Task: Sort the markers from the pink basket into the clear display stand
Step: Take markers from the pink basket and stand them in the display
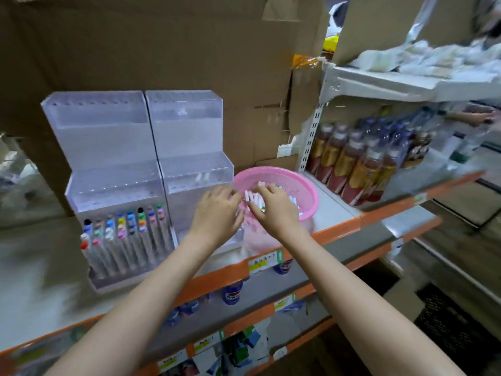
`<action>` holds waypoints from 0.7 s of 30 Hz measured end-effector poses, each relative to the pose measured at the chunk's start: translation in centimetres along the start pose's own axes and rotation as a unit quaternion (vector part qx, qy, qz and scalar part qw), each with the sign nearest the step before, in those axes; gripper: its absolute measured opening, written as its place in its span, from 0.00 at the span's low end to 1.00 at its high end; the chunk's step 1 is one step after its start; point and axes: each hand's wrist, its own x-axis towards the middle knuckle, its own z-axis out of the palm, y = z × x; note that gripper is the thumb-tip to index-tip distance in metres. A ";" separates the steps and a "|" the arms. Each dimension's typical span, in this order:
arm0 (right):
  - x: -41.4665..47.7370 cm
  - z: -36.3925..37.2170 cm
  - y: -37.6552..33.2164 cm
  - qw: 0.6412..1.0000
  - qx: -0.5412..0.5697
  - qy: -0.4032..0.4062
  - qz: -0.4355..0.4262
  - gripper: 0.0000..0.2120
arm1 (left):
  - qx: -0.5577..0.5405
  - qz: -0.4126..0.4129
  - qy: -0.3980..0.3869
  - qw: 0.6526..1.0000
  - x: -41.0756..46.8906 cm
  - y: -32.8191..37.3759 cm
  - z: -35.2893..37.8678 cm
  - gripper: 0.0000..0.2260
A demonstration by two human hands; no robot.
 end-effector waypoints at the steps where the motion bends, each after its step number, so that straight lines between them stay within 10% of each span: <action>1: 0.4 -0.2 1.2 1.000 -0.011 -0.017 0.015 0.18 | -0.005 0.004 -0.010 1.000 1.0 0.7 0.7 0.14; 21: 9.3 3.8 12.2 0.979 -0.033 -0.198 0.042 0.18 | -0.024 -0.179 -0.200 0.963 11.8 2.2 12.3 0.17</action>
